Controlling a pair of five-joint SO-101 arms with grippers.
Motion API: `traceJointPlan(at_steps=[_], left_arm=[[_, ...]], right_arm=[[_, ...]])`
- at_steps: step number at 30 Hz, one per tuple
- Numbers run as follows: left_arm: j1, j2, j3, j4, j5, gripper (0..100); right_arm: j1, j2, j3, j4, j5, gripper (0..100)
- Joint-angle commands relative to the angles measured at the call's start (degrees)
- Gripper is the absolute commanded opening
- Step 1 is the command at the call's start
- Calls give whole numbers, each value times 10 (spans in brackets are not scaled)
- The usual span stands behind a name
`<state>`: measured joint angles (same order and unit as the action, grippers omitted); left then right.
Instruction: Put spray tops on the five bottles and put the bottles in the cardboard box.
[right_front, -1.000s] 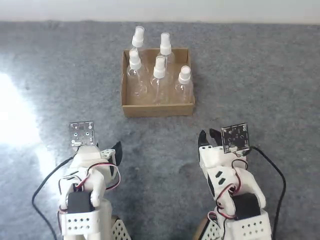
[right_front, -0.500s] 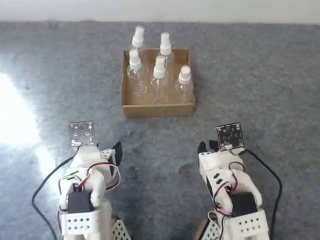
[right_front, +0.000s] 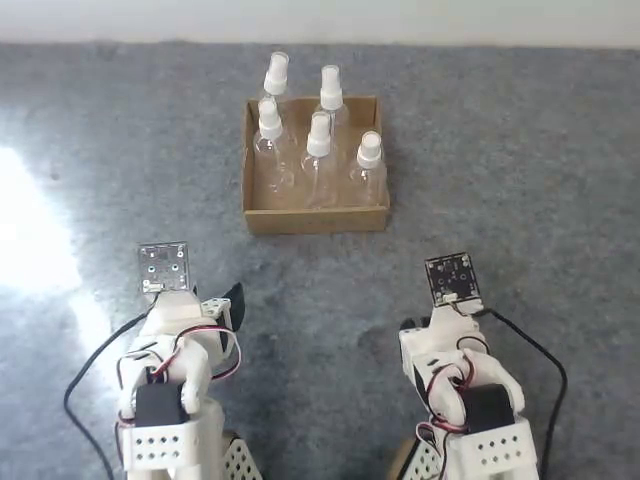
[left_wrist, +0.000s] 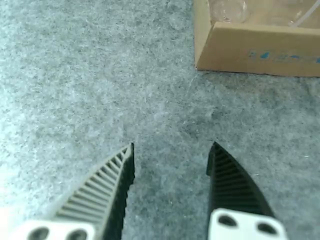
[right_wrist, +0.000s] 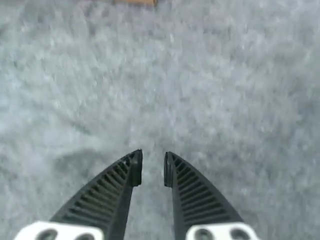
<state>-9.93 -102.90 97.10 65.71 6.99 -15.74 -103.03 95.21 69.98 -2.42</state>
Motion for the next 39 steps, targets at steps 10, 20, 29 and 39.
traceJointPlan(at_steps=[10,20,29,39], left_arm=[[-4,-7,-5,2,-2,221],[-4,-7,-5,2,-2,221],[-4,-7,-5,2,0,221],[-4,-5,-5,11,-3,217]], right_arm=[[7,-7,12,49,-5,48],[7,-7,12,49,-5,48],[7,-7,12,49,-5,48],[7,-7,12,49,-5,48]])
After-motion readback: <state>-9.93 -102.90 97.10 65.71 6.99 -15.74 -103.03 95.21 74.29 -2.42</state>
